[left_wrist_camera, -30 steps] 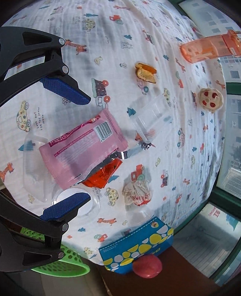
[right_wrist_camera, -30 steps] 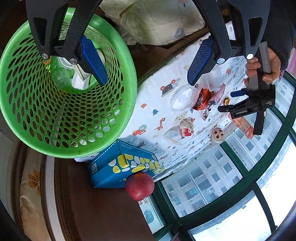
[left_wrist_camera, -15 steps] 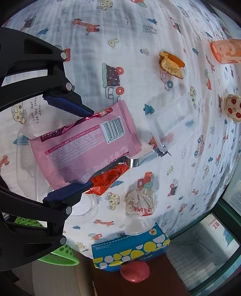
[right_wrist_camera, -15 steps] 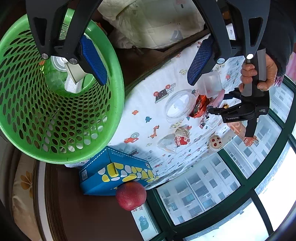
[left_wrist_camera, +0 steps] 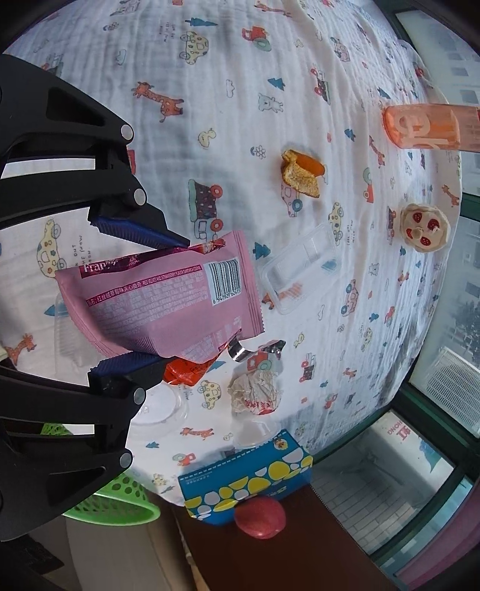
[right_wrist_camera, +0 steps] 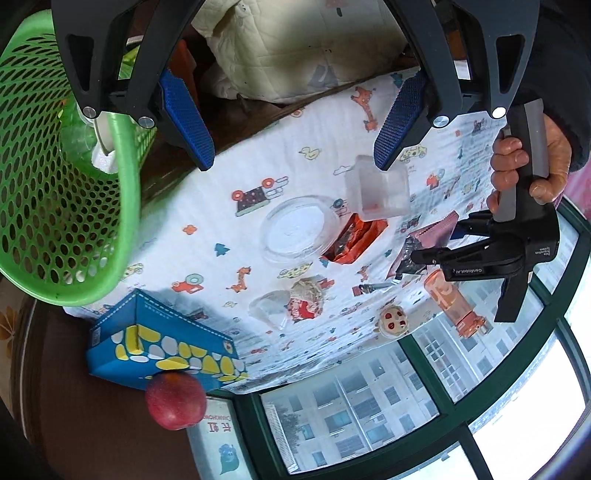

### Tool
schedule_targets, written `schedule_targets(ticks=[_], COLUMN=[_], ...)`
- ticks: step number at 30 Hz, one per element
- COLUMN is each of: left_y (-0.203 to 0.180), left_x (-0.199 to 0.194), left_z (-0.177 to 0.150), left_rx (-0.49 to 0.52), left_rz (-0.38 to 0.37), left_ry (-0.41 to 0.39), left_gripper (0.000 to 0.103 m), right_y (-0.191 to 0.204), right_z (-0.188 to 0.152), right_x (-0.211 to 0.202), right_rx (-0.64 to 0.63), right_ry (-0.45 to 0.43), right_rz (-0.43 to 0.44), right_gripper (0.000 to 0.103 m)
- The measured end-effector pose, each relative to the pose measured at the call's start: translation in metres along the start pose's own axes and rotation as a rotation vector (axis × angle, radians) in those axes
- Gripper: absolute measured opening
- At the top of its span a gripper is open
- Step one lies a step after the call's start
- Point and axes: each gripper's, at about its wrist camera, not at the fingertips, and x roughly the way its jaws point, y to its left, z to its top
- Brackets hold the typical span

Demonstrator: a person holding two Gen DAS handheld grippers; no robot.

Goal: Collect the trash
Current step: 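Grasp the pink snack wrapper with the left tool while the right tool grasps the clear plastic box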

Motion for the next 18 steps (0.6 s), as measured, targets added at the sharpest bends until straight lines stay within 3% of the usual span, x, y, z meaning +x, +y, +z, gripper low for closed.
schedule_targets(ticks=[10, 18], left_y=[0.025, 0.043], left_x=[-0.038, -0.058], left_z=[-0.003, -0.009], left_rx=[0.034, 0.053], left_rz=[0.003, -0.003], left_ry=[-0.076, -0.115], left_gripper=[0.047, 0.047], right_y=[0.06, 0.092], right_z=[0.005, 0.008], right_x=[0.052, 0.098], right_rx=[-0.083, -0.116], right_ry=[0.082, 0.131], right_rz=[0.05, 0.006], right_gripper=[0.089, 0.091])
